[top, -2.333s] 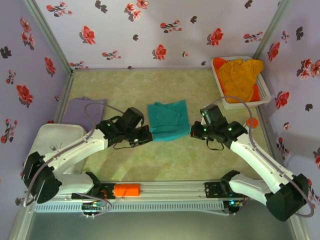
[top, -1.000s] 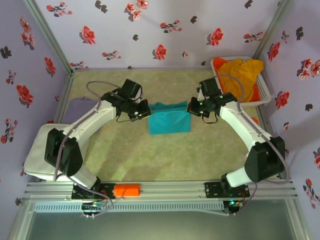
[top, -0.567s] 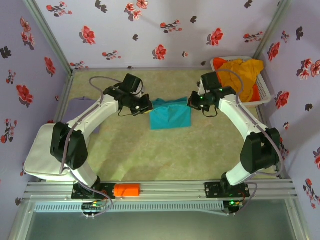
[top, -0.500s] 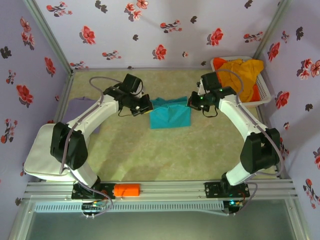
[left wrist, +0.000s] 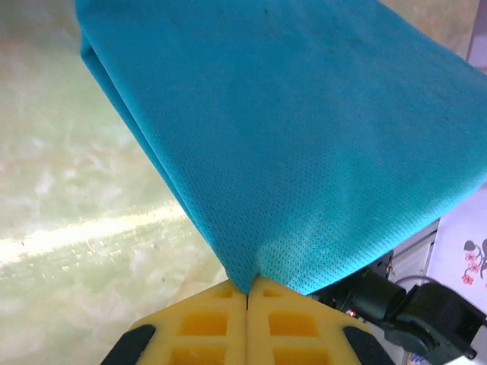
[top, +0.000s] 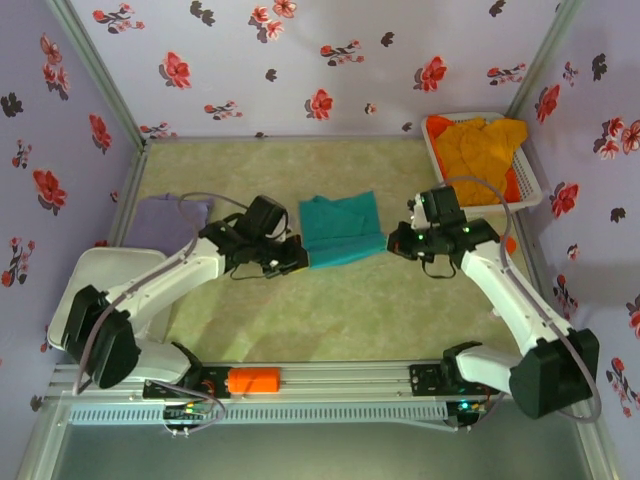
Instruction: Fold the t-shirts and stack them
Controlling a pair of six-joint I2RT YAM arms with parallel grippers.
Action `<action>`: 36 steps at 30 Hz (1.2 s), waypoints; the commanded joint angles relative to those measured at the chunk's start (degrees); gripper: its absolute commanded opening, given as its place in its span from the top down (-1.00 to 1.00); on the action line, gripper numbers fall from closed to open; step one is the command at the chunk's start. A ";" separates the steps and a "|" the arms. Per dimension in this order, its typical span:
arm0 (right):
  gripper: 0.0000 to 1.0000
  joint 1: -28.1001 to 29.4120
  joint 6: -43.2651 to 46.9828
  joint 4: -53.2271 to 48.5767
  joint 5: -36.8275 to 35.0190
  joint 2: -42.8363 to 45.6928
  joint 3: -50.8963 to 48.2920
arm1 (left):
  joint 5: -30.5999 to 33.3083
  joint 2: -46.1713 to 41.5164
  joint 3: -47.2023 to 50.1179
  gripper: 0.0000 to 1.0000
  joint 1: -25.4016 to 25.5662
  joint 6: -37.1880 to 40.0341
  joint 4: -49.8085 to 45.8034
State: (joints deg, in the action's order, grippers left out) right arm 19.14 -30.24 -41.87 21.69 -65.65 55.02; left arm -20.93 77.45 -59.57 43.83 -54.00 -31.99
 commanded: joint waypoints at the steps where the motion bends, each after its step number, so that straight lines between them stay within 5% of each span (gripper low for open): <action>1: 1.00 0.99 -1.24 -4.53 -0.03 4.90 -2.12 | 3.25 -3.63 0.68 1.00 3.85 -5.43 1.68; 7: 1.00 2.09 -3.73 -9.75 -1.01 11.29 -0.91 | 6.78 -6.32 0.12 1.00 11.72 -10.73 0.61; 11: 1.00 2.14 -4.81 -10.14 -1.30 12.26 0.53 | 8.91 -8.43 -0.35 1.00 12.53 -11.12 -1.29; 21: 1.00 1.54 -0.90 -3.92 -0.19 -0.74 5.92 | 4.90 -7.27 4.21 1.00 2.39 -7.78 1.60; 36: 1.00 -2.21 1.14 3.65 2.16 -17.96 11.04 | -3.46 9.38 -2.64 1.00 -9.08 2.50 6.58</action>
State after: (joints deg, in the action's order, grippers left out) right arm 17.91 -30.33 -40.36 23.40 -82.17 63.94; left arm -22.06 84.68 -59.27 35.83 -55.42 -26.57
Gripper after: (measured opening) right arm 0.043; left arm 0.046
